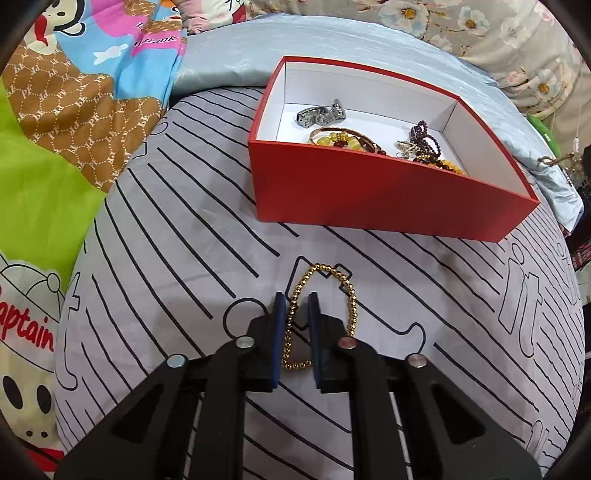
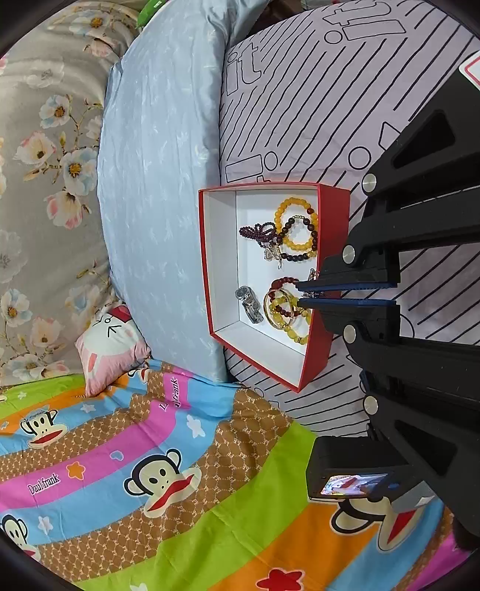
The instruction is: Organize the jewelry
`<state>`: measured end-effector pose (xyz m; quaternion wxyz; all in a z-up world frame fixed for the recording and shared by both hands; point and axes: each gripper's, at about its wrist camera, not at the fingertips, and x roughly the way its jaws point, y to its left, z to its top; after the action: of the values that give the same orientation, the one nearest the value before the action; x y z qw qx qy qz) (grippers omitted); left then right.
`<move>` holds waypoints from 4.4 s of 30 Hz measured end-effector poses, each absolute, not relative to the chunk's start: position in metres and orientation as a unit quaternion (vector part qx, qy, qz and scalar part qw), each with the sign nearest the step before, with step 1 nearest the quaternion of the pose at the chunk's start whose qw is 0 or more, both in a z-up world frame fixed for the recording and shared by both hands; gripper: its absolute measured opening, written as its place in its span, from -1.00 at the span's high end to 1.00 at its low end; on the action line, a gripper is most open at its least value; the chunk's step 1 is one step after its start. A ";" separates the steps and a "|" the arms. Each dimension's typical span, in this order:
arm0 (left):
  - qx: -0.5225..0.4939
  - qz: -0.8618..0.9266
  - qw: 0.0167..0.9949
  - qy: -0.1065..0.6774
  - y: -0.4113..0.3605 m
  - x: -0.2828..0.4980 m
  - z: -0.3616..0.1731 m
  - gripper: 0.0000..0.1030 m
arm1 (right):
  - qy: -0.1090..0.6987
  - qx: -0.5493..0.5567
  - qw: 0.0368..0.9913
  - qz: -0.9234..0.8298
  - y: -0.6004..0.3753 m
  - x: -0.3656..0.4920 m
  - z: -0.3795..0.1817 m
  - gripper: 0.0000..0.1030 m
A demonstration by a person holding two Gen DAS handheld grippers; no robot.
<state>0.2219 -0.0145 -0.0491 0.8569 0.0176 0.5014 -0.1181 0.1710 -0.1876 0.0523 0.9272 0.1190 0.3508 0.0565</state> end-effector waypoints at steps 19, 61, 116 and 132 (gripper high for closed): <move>-0.018 -0.174 0.892 0.417 -0.021 0.221 0.058 0.95 | 0.337 0.111 0.933 0.060 -0.188 0.184 0.067 0.95; 0.013 -0.111 0.904 0.414 -0.076 0.320 0.048 0.11 | 0.368 0.097 0.925 -0.004 -0.209 0.267 0.034 0.34; 0.017 -0.029 0.906 0.421 -0.047 0.222 0.039 -0.85 | 0.369 0.093 0.921 -0.085 -0.206 0.152 0.029 -0.56; 0.016 -0.024 0.908 0.418 -0.044 0.207 0.043 -0.85 | 0.364 0.085 0.924 -0.084 -0.202 0.139 0.036 -0.56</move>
<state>0.2069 -0.0438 0.0431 0.9081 0.0158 0.4177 -0.0244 0.1387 -0.2020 0.0356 0.9237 0.0850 0.3639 -0.0844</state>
